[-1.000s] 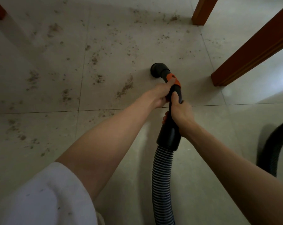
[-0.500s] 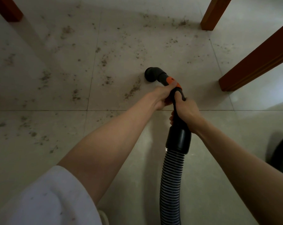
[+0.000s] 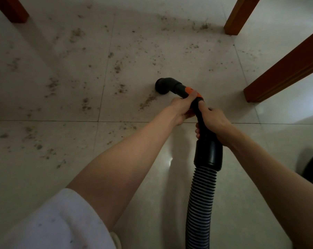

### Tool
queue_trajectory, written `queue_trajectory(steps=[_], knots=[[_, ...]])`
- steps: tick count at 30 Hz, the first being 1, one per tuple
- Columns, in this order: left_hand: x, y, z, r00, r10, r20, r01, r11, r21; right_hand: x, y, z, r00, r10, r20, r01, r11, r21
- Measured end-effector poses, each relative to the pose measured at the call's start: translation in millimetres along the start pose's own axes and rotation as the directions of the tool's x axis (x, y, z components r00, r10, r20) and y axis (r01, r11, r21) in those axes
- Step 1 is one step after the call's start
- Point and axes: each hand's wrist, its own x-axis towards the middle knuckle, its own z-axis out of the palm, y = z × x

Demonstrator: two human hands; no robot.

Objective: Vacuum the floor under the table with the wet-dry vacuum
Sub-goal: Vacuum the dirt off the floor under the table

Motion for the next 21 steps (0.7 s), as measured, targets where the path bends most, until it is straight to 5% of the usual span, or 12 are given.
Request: queue_trajectory(steps=[21], knots=[[-30,-21,7,0.998,0.017,-0.063,-0.013,0.998,0.068,-20,15,-21,0.99,0.059,0.128,-0.055,0.998,-0.034]])
